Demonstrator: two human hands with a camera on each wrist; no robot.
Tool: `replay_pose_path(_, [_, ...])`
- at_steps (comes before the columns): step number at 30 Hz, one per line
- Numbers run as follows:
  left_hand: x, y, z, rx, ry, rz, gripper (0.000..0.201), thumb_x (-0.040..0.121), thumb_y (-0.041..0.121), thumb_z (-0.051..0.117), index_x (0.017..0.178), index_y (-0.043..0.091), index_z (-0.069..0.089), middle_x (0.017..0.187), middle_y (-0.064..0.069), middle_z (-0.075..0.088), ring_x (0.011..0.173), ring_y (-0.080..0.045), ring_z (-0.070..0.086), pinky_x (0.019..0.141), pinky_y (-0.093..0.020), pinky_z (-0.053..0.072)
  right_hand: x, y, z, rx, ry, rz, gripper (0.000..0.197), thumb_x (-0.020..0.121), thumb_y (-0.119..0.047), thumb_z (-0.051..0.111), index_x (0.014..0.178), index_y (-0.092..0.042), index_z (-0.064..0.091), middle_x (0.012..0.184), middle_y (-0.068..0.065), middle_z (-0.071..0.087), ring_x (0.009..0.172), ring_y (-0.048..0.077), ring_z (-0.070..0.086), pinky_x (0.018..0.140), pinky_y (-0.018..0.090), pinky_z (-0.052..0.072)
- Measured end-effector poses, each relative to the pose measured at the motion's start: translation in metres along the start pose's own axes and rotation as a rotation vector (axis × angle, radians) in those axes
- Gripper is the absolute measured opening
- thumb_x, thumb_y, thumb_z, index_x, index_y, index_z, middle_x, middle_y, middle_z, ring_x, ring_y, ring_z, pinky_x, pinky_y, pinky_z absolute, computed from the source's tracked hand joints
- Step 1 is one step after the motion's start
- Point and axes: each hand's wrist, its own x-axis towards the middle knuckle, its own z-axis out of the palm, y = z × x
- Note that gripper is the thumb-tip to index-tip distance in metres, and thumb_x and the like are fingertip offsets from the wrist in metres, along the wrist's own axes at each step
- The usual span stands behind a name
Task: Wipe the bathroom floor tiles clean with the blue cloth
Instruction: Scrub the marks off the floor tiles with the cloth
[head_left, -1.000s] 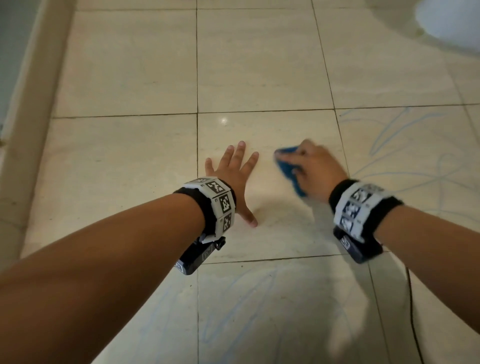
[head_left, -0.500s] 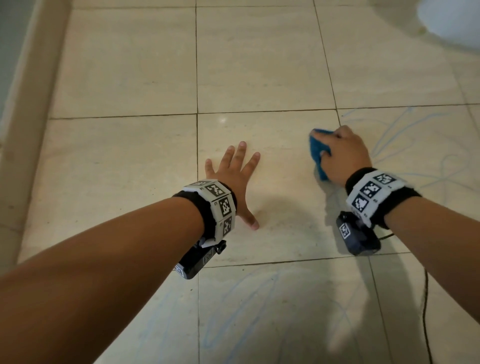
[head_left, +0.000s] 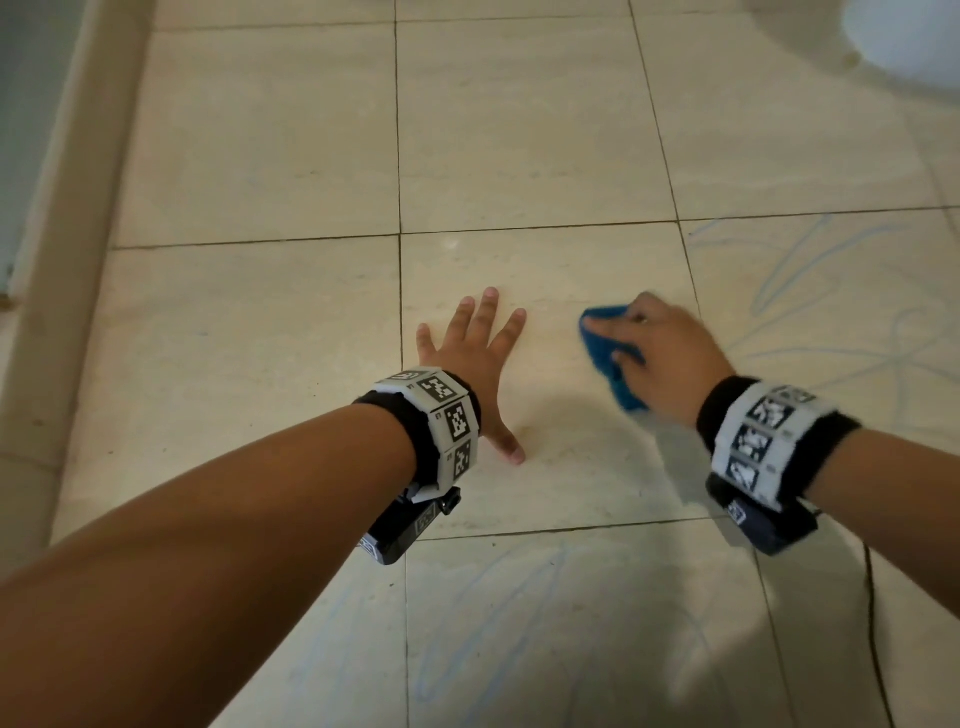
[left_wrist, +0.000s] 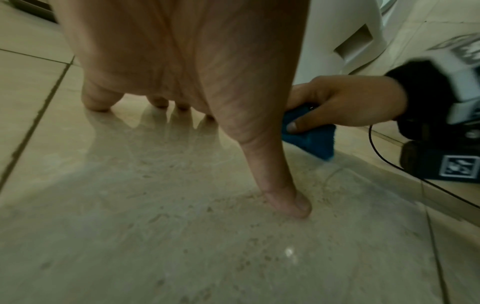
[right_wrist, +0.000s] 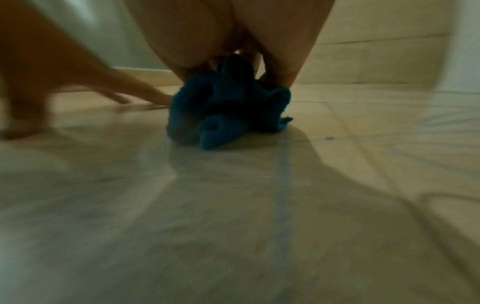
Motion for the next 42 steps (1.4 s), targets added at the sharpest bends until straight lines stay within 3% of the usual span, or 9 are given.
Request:
replay_pose_path(3, [0.0, 0.0, 0.0, 0.001, -0.001, -0.005, 0.15, 0.053, 0.064, 0.083, 0.147, 0.028, -0.028, 0.152, -0.003, -0.039, 0.144, -0.026, -0.027, 0.115, -0.062, 0.0, 0.005, 0.0, 0.001, -0.024, -0.043, -0.148, 0.041, 0.088, -0.008, 0.054, 0.125, -0.024, 0.06, 0.096, 0.001, 0.043, 0.082, 0.019, 0.046, 0.074, 0.021, 0.029])
replay_pose_path(8, [0.001, -0.001, 0.001, -0.007, 0.0, -0.005, 0.151, 0.051, 0.064, 0.083, 0.147, 0.029, -0.028, 0.152, -0.002, -0.039, 0.144, -0.025, -0.027, 0.115, -0.062, 0.0, 0.033, 0.048, -0.031, -0.045, 0.123, 0.358, 0.039, 0.093, -0.011, 0.05, 0.13, -0.023, 0.056, 0.117, 0.015, 0.044, 0.107, 0.035, 0.049, 0.093, 0.03, 0.036])
replay_pose_path(12, [0.002, -0.001, 0.001, 0.007, 0.007, -0.006, 0.15, 0.052, 0.064, 0.083, 0.147, 0.028, -0.027, 0.152, -0.003, -0.038, 0.144, -0.025, -0.026, 0.115, -0.061, 0.0, -0.009, -0.003, 0.002, -0.004, -0.016, -0.037, 0.042, 0.089, -0.008, 0.053, 0.126, -0.027, 0.059, 0.104, 0.001, 0.045, 0.094, 0.023, 0.048, 0.081, 0.024, 0.035])
replay_pose_path(15, [0.003, -0.002, 0.002, 0.012, 0.015, -0.016, 0.151, 0.051, 0.065, 0.083, 0.147, 0.029, -0.028, 0.152, -0.002, -0.038, 0.144, -0.025, -0.025, 0.115, -0.06, 0.0, -0.022, -0.021, 0.018, -0.04, -0.15, -0.238, 0.043, 0.089, -0.008, 0.053, 0.125, -0.03, 0.059, 0.102, -0.002, 0.044, 0.092, 0.021, 0.044, 0.081, 0.029, 0.039])
replay_pose_path(21, [-0.002, 0.0, -0.001, 0.012, -0.002, -0.018, 0.151, 0.051, 0.065, 0.083, 0.147, 0.028, -0.028, 0.152, -0.003, -0.039, 0.144, -0.026, -0.026, 0.115, -0.062, 0.0, -0.015, 0.043, -0.013, 0.019, 0.079, 0.273, 0.041, 0.092, -0.008, 0.051, 0.129, -0.024, 0.056, 0.103, 0.005, 0.041, 0.099, 0.031, 0.051, 0.087, 0.028, 0.039])
replay_pose_path(27, [-0.009, 0.014, 0.006, 0.059, 0.028, 0.034, 0.149, 0.054, 0.071, 0.077, 0.146, 0.024, -0.03, 0.15, -0.008, -0.041, 0.142, -0.028, -0.031, 0.113, -0.059, -0.01, -0.067, -0.001, 0.009, -0.014, -0.211, -0.148, 0.045, 0.089, -0.006, 0.053, 0.129, -0.028, 0.056, 0.103, -0.002, 0.042, 0.093, 0.02, 0.045, 0.083, 0.024, 0.034])
replay_pose_path(33, [-0.018, 0.02, 0.025, 0.091, 0.01, 0.111, 0.148, 0.055, 0.071, 0.076, 0.145, 0.023, -0.032, 0.149, -0.008, -0.042, 0.141, -0.028, -0.032, 0.116, -0.056, -0.01, -0.045, 0.044, -0.011, -0.014, 0.075, 0.281, 0.041, 0.091, -0.007, 0.053, 0.128, -0.026, 0.056, 0.105, 0.007, 0.045, 0.097, 0.028, 0.051, 0.077, 0.019, 0.031])
replay_pose_path(39, [-0.015, 0.022, 0.022, 0.11, -0.011, 0.069, 0.15, 0.053, 0.069, 0.079, 0.145, 0.025, -0.032, 0.15, -0.008, -0.042, 0.142, -0.028, -0.029, 0.117, -0.057, -0.005, -0.066, 0.002, 0.017, 0.008, -0.135, -0.201, 0.043, 0.086, -0.004, 0.057, 0.121, -0.027, 0.063, 0.101, 0.003, 0.049, 0.088, 0.021, 0.048, 0.077, 0.028, 0.039])
replay_pose_path(42, [-0.015, 0.026, 0.019, 0.102, -0.031, 0.044, 0.152, 0.052, 0.066, 0.082, 0.145, 0.025, -0.032, 0.15, -0.008, -0.042, 0.142, -0.028, -0.029, 0.116, -0.058, -0.003, -0.034, 0.035, -0.002, 0.03, 0.007, 0.051, 0.038, 0.089, -0.005, 0.054, 0.122, -0.022, 0.062, 0.093, -0.004, 0.042, 0.09, 0.022, 0.05, 0.075, 0.02, 0.035])
